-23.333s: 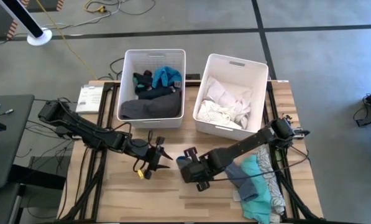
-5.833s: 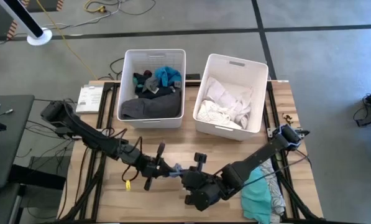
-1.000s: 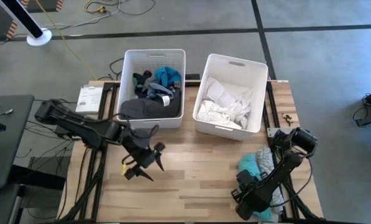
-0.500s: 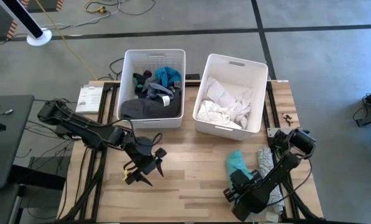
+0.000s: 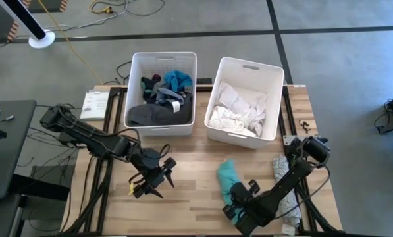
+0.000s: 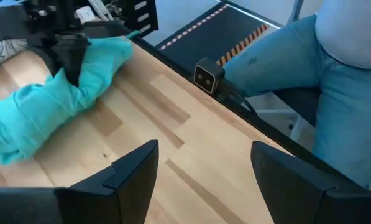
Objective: Sort clothes
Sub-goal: Put the rolled light blue shorts into the left white bin
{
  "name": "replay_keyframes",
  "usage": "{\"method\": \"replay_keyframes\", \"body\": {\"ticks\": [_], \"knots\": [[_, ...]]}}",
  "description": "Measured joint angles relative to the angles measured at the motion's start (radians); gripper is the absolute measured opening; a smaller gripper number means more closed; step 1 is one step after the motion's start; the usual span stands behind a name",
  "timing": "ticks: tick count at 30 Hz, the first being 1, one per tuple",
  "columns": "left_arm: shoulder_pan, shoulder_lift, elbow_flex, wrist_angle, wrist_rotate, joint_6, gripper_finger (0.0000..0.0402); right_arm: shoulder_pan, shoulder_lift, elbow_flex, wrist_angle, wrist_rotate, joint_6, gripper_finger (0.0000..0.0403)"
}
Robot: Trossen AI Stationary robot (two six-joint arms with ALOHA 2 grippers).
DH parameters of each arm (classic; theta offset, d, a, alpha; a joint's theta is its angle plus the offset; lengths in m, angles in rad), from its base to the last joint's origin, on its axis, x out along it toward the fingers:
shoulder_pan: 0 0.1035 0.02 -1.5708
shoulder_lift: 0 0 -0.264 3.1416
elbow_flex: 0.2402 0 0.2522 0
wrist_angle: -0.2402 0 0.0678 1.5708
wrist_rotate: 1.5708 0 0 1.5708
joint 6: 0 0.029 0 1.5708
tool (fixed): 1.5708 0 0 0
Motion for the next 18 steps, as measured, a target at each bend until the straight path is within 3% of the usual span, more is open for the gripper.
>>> {"method": "replay_keyframes", "body": {"ticks": [18], "knots": [[-0.003,0.000,0.000,-0.001,-0.009,0.006,0.0249,-0.080,-0.002,0.180,0.027,0.151,-0.394,0.0024]]}}
